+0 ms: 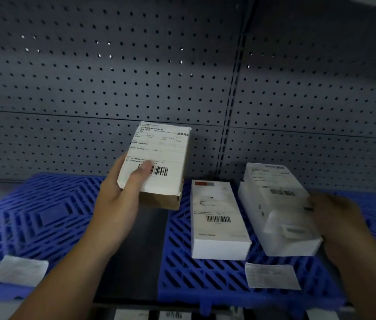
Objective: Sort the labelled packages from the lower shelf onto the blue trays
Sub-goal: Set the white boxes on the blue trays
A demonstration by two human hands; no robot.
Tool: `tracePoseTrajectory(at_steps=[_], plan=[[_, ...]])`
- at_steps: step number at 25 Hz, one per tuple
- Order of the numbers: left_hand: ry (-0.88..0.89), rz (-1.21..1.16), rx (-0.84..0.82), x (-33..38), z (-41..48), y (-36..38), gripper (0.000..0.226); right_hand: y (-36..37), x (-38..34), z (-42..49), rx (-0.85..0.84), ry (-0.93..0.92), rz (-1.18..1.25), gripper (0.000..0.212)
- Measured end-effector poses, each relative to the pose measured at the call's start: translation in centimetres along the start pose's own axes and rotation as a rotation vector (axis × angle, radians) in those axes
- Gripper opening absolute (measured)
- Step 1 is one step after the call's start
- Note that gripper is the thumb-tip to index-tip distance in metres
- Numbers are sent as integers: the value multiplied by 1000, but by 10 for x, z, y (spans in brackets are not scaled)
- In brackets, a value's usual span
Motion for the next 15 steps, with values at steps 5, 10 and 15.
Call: tracePoseTrajectory(at_steps=[5,10,15], plan=[[-11,-18,-14,-8,3,-1,29,5,4,-8,28,-167,-135,41],[-9,5,-48,-9,6,4,27,27,9,-18,-126,-188,-475,119],[-15,13,-56,-9,7,10,32,18,9,-20,-80,-260,-503,96]])
Point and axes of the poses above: each hand's wrist, its own z-axis towards the middle knuckle, its own y-axis out of the palm, x = y × z, the point moved 7 cm from there along z, towards the middle knuckle, and after that the axes turned 13 degrees about -x, right-handed, at the moved point
